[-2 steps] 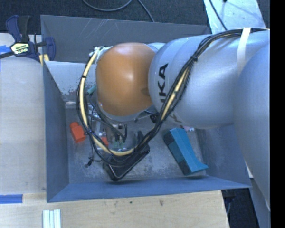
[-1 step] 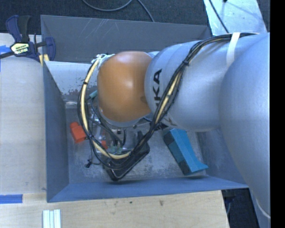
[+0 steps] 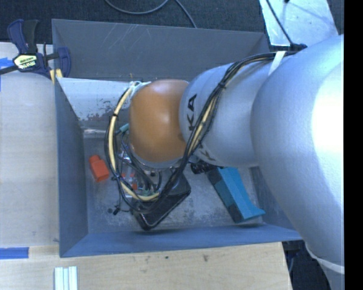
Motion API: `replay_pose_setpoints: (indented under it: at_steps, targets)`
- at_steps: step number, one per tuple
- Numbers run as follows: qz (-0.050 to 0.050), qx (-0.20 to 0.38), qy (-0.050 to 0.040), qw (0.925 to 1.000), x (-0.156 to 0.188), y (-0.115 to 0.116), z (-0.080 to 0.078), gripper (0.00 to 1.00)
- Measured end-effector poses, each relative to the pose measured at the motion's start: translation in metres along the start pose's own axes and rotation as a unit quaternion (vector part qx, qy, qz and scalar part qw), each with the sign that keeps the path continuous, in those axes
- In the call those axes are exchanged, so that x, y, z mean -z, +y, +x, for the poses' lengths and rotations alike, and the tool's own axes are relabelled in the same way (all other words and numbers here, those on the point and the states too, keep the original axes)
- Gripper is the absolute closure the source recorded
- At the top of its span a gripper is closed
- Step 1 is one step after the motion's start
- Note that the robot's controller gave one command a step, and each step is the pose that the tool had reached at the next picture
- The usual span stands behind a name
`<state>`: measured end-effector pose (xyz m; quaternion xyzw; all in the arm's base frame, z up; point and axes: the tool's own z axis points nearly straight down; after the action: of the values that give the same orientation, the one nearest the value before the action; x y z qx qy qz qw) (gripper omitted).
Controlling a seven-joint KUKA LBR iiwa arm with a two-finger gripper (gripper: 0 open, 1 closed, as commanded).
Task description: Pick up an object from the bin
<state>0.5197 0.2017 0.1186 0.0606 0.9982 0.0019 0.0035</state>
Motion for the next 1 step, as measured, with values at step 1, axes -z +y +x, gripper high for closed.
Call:
replay_pose_setpoints:
  at_steps: [1]
  targets:
    - [-0.001, 0.021, 0.0, 0.9998, -0.0384, -0.0241, -0.0036, 1.0]
